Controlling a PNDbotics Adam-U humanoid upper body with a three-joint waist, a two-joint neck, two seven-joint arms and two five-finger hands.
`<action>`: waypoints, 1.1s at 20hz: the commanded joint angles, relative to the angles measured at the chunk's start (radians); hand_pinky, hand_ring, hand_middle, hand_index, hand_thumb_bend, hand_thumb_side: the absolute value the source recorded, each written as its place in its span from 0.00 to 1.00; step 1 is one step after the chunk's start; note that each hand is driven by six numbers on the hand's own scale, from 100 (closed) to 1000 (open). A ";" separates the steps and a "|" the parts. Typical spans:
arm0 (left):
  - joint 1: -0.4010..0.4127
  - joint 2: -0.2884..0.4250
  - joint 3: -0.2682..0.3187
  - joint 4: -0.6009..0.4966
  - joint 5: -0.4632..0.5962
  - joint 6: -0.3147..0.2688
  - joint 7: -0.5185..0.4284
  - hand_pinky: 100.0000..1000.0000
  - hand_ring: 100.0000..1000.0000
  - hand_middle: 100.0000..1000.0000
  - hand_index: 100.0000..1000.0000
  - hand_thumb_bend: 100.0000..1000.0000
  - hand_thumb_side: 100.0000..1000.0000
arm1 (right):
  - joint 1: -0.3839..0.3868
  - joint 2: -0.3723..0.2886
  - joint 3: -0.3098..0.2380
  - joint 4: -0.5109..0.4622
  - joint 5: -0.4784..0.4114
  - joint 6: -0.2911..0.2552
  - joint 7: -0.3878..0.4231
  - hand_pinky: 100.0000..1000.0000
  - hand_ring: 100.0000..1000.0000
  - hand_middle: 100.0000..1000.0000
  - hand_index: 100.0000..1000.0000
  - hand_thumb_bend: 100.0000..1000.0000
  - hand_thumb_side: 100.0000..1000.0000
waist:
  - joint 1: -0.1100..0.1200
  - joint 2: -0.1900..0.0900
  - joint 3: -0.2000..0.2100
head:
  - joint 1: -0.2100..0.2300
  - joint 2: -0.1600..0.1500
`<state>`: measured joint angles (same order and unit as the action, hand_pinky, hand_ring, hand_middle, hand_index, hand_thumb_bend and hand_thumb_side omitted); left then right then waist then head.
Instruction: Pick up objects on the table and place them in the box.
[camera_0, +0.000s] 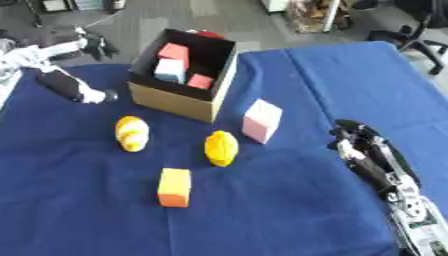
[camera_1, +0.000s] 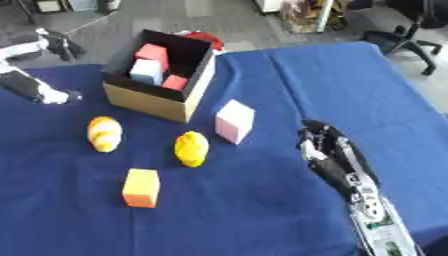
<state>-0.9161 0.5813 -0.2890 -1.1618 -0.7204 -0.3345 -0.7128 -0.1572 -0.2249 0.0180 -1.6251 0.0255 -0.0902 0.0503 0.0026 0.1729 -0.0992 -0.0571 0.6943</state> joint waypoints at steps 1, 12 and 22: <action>-0.010 0.004 -0.017 0.028 -0.037 -0.006 -0.034 0.79 0.72 0.73 0.89 0.47 0.47 | -0.006 -0.019 -0.006 -0.010 0.007 -0.002 0.003 0.71 0.57 0.63 0.79 0.00 0.34 | 0.003 -0.027 -0.001 | -0.005 -0.001; -0.032 -0.112 -0.024 0.195 -0.234 0.028 0.051 0.79 0.72 0.74 0.90 0.52 0.47 | -0.007 -0.017 -0.005 -0.006 0.004 -0.002 0.005 0.71 0.58 0.63 0.79 0.00 0.34 | -0.001 -0.027 -0.004 | -0.004 0.001; -0.024 -0.165 -0.007 0.274 -0.292 0.050 0.210 0.73 0.62 0.62 0.79 0.31 0.13 | -0.010 -0.015 -0.003 -0.006 0.003 -0.002 0.007 0.71 0.58 0.63 0.79 0.00 0.34 | -0.004 -0.025 -0.005 | -0.006 -0.001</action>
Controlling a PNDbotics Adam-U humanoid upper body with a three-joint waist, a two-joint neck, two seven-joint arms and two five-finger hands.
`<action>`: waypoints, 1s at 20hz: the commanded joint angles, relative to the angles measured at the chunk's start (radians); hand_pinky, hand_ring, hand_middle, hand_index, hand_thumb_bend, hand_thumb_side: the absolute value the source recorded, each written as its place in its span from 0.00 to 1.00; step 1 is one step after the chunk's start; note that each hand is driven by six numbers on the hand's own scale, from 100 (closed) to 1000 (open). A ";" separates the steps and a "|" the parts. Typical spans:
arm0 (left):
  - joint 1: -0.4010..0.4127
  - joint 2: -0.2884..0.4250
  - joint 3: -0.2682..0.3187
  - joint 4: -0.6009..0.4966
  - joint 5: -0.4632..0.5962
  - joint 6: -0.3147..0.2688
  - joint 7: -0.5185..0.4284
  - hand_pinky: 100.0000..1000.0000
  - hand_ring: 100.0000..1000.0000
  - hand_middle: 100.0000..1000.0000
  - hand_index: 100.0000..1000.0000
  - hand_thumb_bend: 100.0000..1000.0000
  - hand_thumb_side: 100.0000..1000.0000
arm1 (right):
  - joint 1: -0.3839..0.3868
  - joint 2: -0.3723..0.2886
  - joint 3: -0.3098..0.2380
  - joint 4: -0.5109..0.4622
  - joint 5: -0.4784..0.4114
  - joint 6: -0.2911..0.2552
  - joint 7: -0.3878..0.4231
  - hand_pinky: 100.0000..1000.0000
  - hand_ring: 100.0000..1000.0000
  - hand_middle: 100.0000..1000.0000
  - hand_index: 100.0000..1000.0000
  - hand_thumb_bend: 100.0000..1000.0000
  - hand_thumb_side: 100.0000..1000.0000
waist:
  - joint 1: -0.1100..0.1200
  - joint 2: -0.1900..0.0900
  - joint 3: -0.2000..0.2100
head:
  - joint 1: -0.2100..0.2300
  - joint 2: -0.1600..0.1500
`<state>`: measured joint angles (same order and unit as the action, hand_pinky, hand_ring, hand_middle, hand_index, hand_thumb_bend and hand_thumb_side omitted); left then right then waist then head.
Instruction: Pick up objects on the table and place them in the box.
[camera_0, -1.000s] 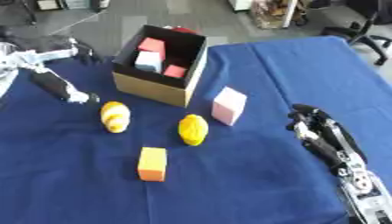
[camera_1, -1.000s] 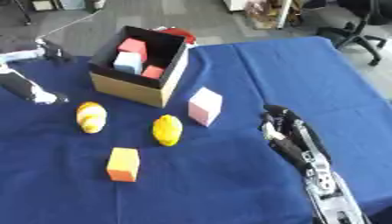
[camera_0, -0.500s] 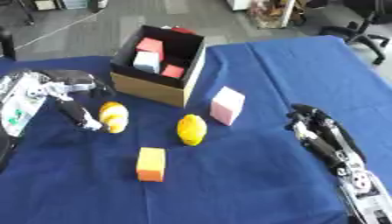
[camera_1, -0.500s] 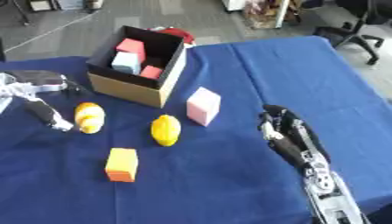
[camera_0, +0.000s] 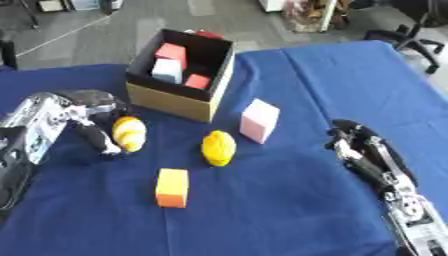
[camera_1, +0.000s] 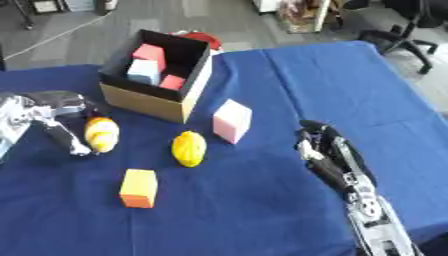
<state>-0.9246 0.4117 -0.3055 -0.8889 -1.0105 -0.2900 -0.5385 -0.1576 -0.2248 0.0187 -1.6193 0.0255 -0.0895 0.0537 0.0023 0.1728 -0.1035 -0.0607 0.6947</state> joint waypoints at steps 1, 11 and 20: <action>-0.014 0.004 0.009 0.002 0.002 0.010 0.052 0.71 0.58 0.57 0.75 0.27 0.13 | -0.009 -0.015 -0.004 -0.011 0.003 -0.003 0.004 0.71 0.58 0.63 0.79 0.00 0.33 | -0.004 -0.025 -0.001 | -0.003 -0.002; -0.033 0.073 0.039 -0.218 0.177 0.066 0.087 0.58 0.42 0.38 0.58 0.08 0.09 | -0.006 -0.018 -0.007 -0.009 0.005 -0.003 0.001 0.71 0.58 0.63 0.79 0.00 0.33 | 0.000 -0.027 -0.001 | -0.007 0.003; -0.176 -0.046 0.096 -0.169 0.092 0.189 0.210 0.61 0.45 0.40 0.61 0.15 0.06 | -0.004 -0.013 0.001 -0.005 0.004 -0.002 0.011 0.71 0.58 0.63 0.79 0.00 0.33 | -0.007 -0.035 -0.010 | 0.003 0.003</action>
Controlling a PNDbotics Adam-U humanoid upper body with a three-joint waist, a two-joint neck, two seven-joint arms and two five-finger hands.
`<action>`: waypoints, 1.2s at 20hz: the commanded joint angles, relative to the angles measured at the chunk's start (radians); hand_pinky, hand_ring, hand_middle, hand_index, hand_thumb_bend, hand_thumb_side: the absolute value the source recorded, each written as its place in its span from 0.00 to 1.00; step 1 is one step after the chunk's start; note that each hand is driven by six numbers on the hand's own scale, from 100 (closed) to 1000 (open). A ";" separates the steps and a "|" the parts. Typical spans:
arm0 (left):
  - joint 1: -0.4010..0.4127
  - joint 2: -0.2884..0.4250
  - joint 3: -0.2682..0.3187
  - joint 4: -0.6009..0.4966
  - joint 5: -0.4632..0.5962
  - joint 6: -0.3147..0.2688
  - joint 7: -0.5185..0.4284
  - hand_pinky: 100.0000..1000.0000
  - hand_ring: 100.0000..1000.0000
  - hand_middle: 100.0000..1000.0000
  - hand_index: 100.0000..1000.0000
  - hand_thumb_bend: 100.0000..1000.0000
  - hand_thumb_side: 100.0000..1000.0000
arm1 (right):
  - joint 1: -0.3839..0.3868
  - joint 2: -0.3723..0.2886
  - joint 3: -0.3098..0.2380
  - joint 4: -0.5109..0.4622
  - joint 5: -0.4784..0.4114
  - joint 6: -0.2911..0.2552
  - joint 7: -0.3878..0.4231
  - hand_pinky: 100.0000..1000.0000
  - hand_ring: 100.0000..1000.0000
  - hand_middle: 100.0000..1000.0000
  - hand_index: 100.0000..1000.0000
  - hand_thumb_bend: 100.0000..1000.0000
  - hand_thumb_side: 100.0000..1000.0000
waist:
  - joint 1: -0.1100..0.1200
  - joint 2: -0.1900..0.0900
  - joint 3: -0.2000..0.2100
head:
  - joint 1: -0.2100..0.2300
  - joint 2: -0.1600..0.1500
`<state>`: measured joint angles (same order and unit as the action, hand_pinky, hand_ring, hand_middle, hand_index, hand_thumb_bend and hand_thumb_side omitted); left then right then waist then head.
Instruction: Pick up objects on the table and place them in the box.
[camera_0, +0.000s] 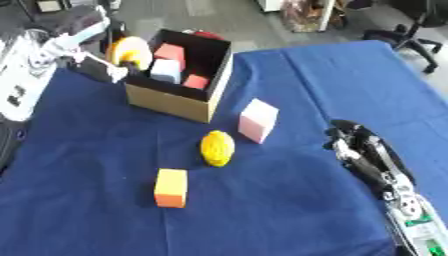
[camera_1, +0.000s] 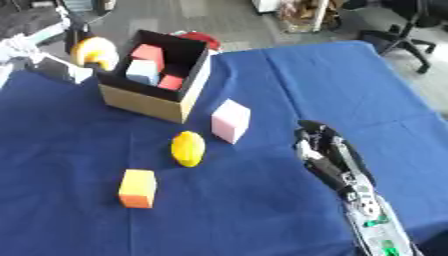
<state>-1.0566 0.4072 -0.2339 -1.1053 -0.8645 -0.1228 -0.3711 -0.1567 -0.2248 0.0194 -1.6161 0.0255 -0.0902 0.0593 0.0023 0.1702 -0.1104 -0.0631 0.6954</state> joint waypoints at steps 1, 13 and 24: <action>-0.057 -0.067 0.033 0.085 -0.090 0.026 0.066 0.61 0.45 0.40 0.61 0.15 0.06 | -0.006 -0.013 0.002 -0.007 0.003 -0.001 0.006 0.71 0.58 0.63 0.79 0.00 0.33 | -0.009 -0.032 -0.006 | 0.008 0.002; -0.104 -0.241 0.191 0.354 -0.284 0.187 0.371 0.73 0.68 0.64 0.84 0.21 0.36 | -0.023 -0.006 0.015 -0.005 -0.007 -0.003 0.021 0.71 0.58 0.63 0.79 0.00 0.33 | -0.018 -0.012 -0.052 | 0.029 -0.013; -0.087 -0.192 0.166 0.302 -0.140 0.158 0.334 0.78 0.76 0.79 0.94 0.31 0.52 | -0.022 -0.005 0.008 -0.008 -0.003 -0.004 0.019 0.71 0.58 0.63 0.79 0.00 0.33 | -0.017 -0.013 -0.037 | 0.015 -0.017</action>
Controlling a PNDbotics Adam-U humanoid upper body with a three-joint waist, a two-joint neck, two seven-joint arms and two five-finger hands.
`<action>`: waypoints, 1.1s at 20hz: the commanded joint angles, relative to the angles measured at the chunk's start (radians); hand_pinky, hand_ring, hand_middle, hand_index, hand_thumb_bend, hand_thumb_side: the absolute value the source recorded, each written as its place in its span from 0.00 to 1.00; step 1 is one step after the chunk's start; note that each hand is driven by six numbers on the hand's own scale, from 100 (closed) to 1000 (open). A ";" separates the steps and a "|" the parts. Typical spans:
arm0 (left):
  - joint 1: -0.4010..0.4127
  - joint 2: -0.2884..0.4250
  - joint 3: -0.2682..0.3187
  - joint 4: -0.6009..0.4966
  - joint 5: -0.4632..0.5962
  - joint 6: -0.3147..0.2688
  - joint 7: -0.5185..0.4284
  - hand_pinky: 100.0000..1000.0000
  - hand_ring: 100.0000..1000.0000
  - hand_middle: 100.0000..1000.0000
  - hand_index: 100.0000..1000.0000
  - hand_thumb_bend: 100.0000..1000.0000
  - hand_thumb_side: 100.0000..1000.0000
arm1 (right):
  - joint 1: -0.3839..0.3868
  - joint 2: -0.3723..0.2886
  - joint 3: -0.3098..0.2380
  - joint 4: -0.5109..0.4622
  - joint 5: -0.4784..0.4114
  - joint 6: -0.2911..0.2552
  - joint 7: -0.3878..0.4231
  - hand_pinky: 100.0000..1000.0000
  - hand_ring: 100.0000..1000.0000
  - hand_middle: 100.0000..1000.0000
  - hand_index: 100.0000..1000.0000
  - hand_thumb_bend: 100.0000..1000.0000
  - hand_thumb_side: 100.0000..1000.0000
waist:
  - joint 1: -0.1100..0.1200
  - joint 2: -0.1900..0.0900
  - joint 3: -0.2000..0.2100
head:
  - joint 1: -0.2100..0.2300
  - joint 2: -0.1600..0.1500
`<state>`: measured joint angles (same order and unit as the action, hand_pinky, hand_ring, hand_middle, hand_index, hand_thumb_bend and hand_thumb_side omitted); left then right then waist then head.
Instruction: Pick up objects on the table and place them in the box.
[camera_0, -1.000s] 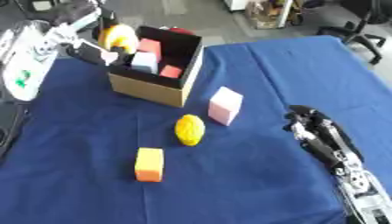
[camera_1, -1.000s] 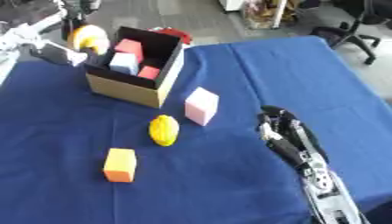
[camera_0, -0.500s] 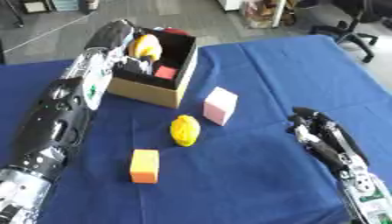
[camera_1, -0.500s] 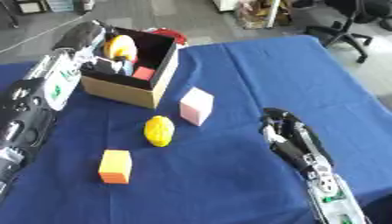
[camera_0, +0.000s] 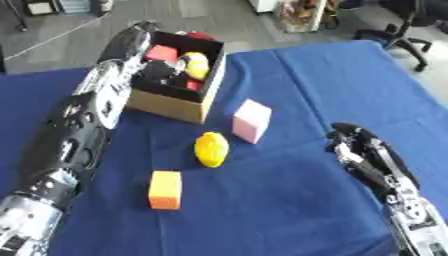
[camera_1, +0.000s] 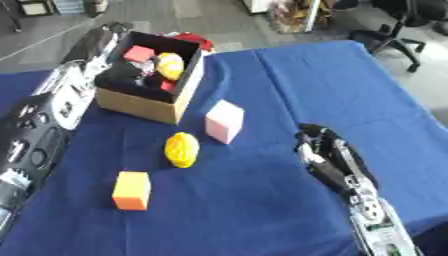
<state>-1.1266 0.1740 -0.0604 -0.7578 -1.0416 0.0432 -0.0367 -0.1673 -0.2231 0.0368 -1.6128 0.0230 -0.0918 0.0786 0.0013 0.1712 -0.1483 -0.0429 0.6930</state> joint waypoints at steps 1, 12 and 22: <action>-0.014 0.046 -0.012 -0.055 0.053 -0.008 -0.001 0.78 0.76 0.79 0.94 0.31 0.52 | -0.011 -0.007 -0.010 -0.012 0.000 -0.003 -0.001 0.71 0.58 0.63 0.79 0.00 0.33 | -0.016 -0.014 0.002 | -0.006 -0.015; 0.082 0.183 -0.138 -0.252 0.193 -0.116 0.109 0.75 0.68 0.65 0.85 0.00 0.31 | -0.192 -0.145 0.003 0.023 0.110 -0.023 0.020 0.73 0.59 0.66 0.82 0.00 0.21 | -0.015 -0.030 0.061 | -0.052 0.005; 0.342 0.191 -0.059 -0.513 0.353 -0.265 0.085 0.74 0.66 0.62 0.85 0.00 0.51 | -0.453 -0.386 0.220 0.234 0.271 -0.167 0.170 0.87 0.86 0.90 0.97 0.00 0.00 | -0.027 -0.027 0.142 | -0.164 -0.005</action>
<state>-0.7717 0.3522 -0.1462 -1.2218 -0.7115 -0.2031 0.0625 -0.5991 -0.5518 0.2352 -1.3991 0.2708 -0.2392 0.2297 -0.0111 0.1701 -0.0040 -0.1928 0.6944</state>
